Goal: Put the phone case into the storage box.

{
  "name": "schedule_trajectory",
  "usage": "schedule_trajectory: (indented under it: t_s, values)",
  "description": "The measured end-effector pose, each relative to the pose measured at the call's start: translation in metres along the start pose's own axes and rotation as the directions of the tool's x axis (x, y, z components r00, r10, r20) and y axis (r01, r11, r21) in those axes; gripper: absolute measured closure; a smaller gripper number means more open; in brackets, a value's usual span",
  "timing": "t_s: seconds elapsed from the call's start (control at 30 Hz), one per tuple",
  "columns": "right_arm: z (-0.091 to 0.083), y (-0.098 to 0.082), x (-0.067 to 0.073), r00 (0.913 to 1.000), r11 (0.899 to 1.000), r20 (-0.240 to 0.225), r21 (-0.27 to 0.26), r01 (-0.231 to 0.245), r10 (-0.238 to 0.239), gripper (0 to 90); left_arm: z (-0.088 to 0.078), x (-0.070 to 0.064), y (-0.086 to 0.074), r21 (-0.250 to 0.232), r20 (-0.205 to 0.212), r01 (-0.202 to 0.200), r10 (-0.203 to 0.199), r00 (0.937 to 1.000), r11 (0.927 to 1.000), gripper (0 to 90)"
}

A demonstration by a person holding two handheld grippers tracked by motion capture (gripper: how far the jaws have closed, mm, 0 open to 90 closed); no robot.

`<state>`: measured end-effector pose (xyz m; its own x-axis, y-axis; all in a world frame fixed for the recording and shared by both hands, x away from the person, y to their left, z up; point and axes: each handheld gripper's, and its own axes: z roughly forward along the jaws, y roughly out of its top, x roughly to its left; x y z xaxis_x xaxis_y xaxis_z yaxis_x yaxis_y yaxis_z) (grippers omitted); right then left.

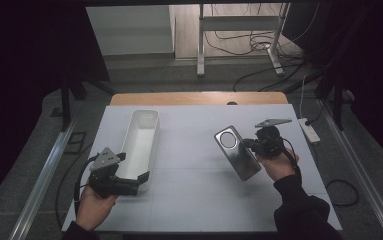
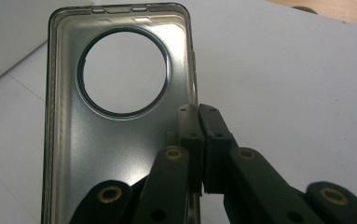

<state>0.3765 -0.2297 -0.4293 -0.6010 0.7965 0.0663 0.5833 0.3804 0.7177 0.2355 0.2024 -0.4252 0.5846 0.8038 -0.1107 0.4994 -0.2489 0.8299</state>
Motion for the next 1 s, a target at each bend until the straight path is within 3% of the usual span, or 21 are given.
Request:
schedule_trajectory:
  t_s: [0.7,1.0]
  values:
    - [0.003,0.011,0.021,0.9996,0.999,-0.017,-0.042,0.023,-0.024,88.6,0.037,-0.011,0.032,0.005,0.07,0.001,-0.001,0.9976,1.0,0.0]
    - [0.005,0.015,0.031,0.999,0.998,-0.028,-0.054,0.033,-0.035,88.6,0.057,-0.017,0.042,0.022,0.085,-0.017,0.015,0.9963,0.9996,0.0]
